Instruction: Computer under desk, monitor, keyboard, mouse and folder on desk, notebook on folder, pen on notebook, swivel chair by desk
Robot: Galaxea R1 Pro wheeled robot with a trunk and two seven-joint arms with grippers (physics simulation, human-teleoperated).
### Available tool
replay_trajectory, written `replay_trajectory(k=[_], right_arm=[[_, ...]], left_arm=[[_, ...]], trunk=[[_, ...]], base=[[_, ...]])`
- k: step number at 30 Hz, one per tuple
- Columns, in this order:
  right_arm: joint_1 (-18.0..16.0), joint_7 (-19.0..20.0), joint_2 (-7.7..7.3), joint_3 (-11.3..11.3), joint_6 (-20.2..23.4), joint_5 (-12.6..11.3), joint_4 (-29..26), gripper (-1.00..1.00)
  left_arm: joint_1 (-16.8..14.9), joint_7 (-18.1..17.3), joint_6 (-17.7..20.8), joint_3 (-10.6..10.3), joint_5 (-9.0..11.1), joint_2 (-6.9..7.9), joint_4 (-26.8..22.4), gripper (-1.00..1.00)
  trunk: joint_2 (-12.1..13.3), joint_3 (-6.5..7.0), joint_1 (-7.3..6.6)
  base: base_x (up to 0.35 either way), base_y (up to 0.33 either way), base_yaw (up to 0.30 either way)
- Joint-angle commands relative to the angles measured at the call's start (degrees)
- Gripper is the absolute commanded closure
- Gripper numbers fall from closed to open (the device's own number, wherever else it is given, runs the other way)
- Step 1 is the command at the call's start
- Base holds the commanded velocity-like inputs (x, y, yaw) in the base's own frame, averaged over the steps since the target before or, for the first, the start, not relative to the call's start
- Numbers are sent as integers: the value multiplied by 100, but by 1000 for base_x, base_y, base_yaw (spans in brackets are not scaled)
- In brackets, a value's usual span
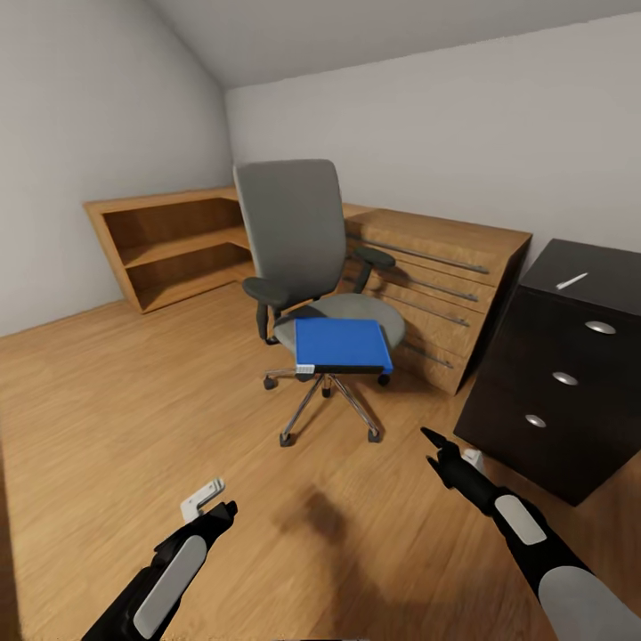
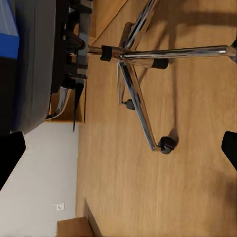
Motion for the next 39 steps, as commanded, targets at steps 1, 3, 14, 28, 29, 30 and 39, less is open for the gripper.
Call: replay_trajectory(k=[1, 3, 14, 28, 29, 30, 39], right_arm=[[-3, 127, 0, -16, 52, -31, -16, -100], [-3, 251, -1, -7, 55, -19, -33, -100], [-3, 444, -19, 184, 57, 36, -55, -100], [-3, 448, -28, 484, 57, 41, -76, -100], [-3, 448, -28, 485, 58, 42, -76, -100], [-3, 448, -28, 485, 58, 41, -76, -100], [-3, 447, -34, 486, 58, 45, -76, -100]], left_arm=[[-5, 44, 5, -19, 25, 6, -13, -100], [-4, 46, 1, -22, 25, 7, -20, -100], [-5, 56, 6, -21, 25, 22, -19, -100], [-1, 58, -15, -45, -189, 34, 3, -100], [-1, 58, -14, -46, -199, 33, 5, -100], [-3, 57, -15, -48, -216, 33, 9, -100], [-3, 62, -13, -50, -221, 38, 28, -100]], trunk=[[-4, -28, 1], [-7, -72, 6], [-9, -117, 11], [-9, -117, 11], [-9, -117, 11], [-9, -117, 11], [-9, -117, 11]], base=[[0, 0, 0], [0, 0, 0], [0, 0, 0], [127, 0, 0], [120, 0, 0], [77, 0, 0], [183, 0, 0]])
